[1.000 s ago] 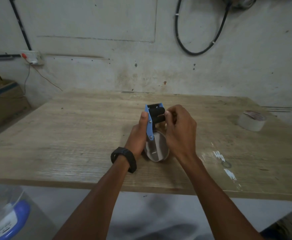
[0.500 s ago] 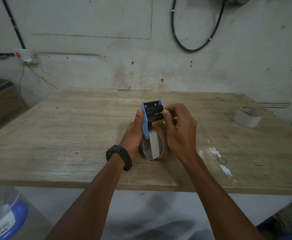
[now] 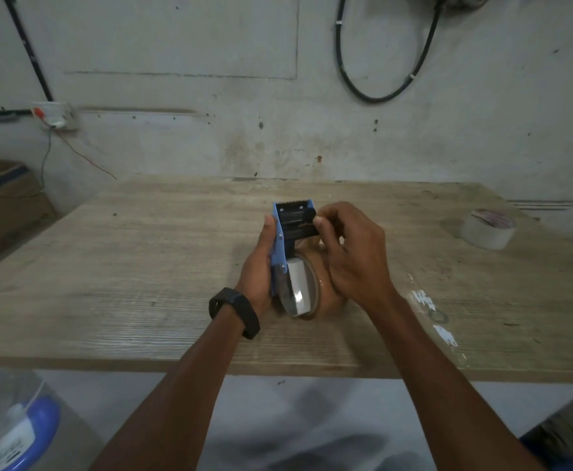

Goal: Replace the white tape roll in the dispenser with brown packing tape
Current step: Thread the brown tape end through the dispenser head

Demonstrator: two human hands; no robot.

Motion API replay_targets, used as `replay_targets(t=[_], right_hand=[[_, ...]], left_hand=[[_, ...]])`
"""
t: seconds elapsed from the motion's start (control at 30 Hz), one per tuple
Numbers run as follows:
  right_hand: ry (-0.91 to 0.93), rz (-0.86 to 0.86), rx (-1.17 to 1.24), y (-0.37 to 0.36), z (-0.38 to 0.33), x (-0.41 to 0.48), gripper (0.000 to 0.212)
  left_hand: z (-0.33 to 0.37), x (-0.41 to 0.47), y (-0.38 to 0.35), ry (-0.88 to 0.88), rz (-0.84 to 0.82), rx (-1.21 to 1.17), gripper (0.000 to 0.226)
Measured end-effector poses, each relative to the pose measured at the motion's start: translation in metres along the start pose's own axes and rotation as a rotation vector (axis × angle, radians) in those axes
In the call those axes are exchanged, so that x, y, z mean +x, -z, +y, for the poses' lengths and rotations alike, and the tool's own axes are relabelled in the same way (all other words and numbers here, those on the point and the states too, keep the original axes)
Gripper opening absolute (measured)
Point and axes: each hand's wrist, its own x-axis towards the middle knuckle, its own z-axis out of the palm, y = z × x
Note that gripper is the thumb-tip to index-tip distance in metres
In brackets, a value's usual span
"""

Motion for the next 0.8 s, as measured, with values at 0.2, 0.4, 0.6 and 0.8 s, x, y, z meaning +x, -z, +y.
replay_targets(t=[0.2, 0.4, 0.6, 0.8], right_hand=[[0.097, -0.079, -0.170, 0.008, 0.004, 0.011, 0.007], [-0.052, 0.068, -0.012, 0.001, -0.004, 0.000, 0.011], [-0.028, 0.027, -0.007, 0.010, -0.009, 0.004, 0.026], [0.095, -0.028, -0.081, 0.017, -0.009, 0.009, 0.012]], left_hand=[[0.000, 0.003, -0.002, 0.020, 0.010, -0.006, 0.079], [-0.001, 0.004, 0.003, 0.008, 0.030, -0.033, 0.077], [-0.001, 0.003, 0.002, -0.003, 0.055, -0.015, 0.060], [0.001, 0.001, 0.000, 0.010, 0.060, 0.008, 0.060]])
